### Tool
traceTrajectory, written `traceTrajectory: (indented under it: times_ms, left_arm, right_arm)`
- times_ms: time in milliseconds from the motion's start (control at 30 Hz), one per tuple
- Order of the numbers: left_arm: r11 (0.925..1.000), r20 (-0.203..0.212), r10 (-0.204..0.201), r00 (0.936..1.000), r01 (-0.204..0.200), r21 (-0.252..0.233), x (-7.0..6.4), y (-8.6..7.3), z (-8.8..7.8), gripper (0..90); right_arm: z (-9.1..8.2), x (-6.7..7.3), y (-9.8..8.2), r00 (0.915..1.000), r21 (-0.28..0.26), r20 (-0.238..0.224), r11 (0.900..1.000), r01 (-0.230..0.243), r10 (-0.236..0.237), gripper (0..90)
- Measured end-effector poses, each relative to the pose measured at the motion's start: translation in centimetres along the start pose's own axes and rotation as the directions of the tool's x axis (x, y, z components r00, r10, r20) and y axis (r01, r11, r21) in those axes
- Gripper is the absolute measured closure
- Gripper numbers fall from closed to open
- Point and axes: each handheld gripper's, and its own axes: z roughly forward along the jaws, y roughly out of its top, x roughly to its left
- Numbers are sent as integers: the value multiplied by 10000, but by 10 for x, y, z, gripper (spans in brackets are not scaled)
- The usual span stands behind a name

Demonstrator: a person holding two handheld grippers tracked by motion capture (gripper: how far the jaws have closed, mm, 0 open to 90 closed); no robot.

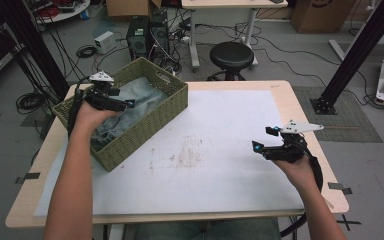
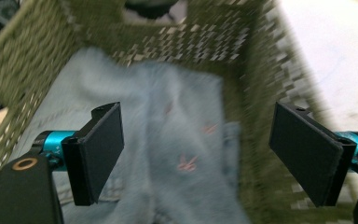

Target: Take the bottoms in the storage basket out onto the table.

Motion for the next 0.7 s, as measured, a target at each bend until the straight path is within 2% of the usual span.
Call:
traceTrajectory:
  times_ms: [233, 333, 400, 433, 533, 567, 600, 633, 667, 700]
  left_arm:
    - [9941, -618, -520, 9967, 575, 916, 23, -15, 20, 179]
    - [9893, -753, -528, 9958, 624, 1319, 30, -20, 25, 187]
    - [9850, -708, -373, 9968, 486, 1658, 32, -24, 30, 231]
    - [9816, -741, -166, 9971, 303, 1883, 32, -25, 32, 246]
    - [9707, -669, -20, 9978, 180, 2396, 32, -29, 40, 252]
    - [9653, -742, 64, 9972, 132, 2607, 31, -30, 42, 285]
    - [9603, -697, 157, 9974, 44, 2788, 30, -32, 44, 328]
    - [9518, -479, 348, 9982, -185, 3063, 29, -34, 46, 393]
    - [9450, -473, 435, 9979, -258, 3260, 28, -35, 47, 543]
    - [9341, -565, 588, 9967, -349, 3554, 27, -35, 47, 608]
  right_arm:
    - [1, -1, -3, 10000, -10, 37, 10000, -5, 5, 203]
    - [3, -2, -5, 10000, 51, 65, 10000, -24, 24, 203]
    - [5, -2, -5, 10000, 87, 62, 10000, 15, -16, 203]
    - [6, -1, -5, 10000, 120, 79, 9999, -12, 11, 203]
    - [8, 0, -5, 10000, 159, 62, 9999, 37, -38, 202]
    - [8, 1, -5, 10000, 185, 47, 9998, 12, -13, 203]
    - [8, 1, -5, 10000, 183, 33, 9998, 65, -66, 203]
    - [8, 2, -5, 10000, 183, 33, 9998, 54, -54, 203]
    - [8, 2, -5, 10000, 175, 53, 9998, 57, -58, 203]
    - [7, 2, -5, 9999, 144, 66, 9999, 78, -79, 203]
